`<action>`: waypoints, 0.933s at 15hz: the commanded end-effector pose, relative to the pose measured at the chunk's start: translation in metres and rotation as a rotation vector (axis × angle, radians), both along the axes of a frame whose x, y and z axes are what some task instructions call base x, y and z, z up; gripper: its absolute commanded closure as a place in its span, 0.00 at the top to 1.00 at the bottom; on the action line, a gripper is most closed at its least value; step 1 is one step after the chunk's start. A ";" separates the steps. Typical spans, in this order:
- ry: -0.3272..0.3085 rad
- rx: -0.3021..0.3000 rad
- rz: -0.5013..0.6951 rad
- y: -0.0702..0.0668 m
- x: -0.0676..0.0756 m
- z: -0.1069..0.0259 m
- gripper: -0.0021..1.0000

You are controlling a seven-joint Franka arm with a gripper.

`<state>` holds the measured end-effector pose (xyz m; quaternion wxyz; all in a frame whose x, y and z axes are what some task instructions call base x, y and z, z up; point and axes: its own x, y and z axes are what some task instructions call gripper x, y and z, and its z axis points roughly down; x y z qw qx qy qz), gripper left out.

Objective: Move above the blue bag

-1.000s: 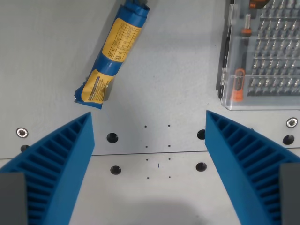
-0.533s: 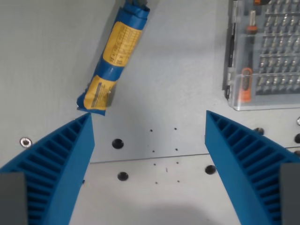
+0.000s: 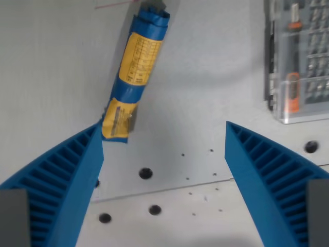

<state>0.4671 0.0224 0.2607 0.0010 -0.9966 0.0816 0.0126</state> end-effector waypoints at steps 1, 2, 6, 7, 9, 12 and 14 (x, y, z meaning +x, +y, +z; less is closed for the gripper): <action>-0.089 -0.007 -0.198 0.007 -0.003 -0.013 1.00; -0.086 -0.008 -0.218 0.008 -0.002 -0.017 1.00; -0.086 -0.002 -0.281 0.013 0.000 -0.037 1.00; -0.087 -0.003 -0.292 0.014 0.001 -0.042 1.00; -0.089 -0.004 -0.319 0.017 0.001 -0.051 1.00; -0.100 -0.001 -0.354 0.020 0.001 -0.065 1.00; -0.101 -0.002 -0.366 0.023 0.001 -0.073 1.00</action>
